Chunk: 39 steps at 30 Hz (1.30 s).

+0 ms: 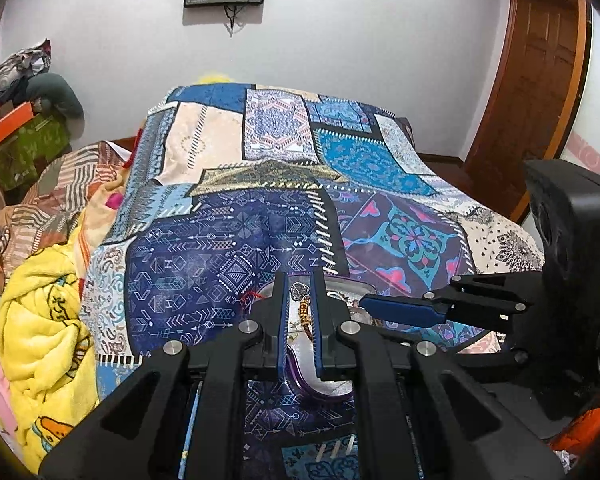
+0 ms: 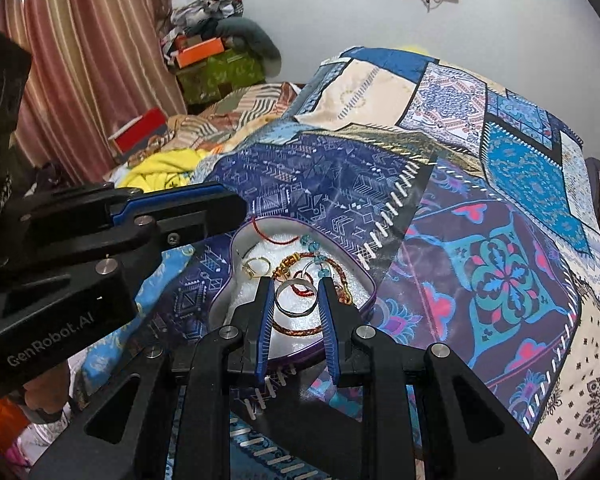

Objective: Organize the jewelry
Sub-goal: 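Carry both rings to the heart tin and open both tools above it, then move the right tool back to the quilt and grasp a small gold ring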

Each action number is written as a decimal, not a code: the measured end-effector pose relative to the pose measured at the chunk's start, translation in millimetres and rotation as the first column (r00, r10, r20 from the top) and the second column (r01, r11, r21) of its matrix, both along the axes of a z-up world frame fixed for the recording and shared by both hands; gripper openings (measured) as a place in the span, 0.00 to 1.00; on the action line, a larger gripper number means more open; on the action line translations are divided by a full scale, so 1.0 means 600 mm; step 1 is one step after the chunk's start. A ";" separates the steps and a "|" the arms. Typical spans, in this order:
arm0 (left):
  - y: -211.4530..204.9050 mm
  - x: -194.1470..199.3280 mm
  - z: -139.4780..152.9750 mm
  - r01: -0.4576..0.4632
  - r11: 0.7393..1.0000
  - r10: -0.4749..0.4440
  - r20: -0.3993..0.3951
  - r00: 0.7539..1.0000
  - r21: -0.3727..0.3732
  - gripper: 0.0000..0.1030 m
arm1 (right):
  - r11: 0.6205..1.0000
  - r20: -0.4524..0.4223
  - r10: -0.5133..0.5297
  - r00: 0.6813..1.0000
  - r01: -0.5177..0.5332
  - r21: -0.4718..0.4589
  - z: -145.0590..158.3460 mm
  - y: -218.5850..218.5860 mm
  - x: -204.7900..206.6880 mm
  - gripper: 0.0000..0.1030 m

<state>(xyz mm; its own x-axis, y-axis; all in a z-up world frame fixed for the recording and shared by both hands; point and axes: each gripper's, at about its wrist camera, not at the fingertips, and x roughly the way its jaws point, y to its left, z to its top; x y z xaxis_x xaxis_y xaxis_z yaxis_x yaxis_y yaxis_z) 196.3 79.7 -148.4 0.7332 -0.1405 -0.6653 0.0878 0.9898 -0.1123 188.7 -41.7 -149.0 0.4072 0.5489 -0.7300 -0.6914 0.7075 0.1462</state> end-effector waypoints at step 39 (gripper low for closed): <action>-0.045 -0.097 0.065 -0.045 0.999 0.045 0.016 0.999 0.004 0.40 | 0.983 0.131 -0.183 0.974 0.184 0.004 0.088 -0.144 -0.070 0.39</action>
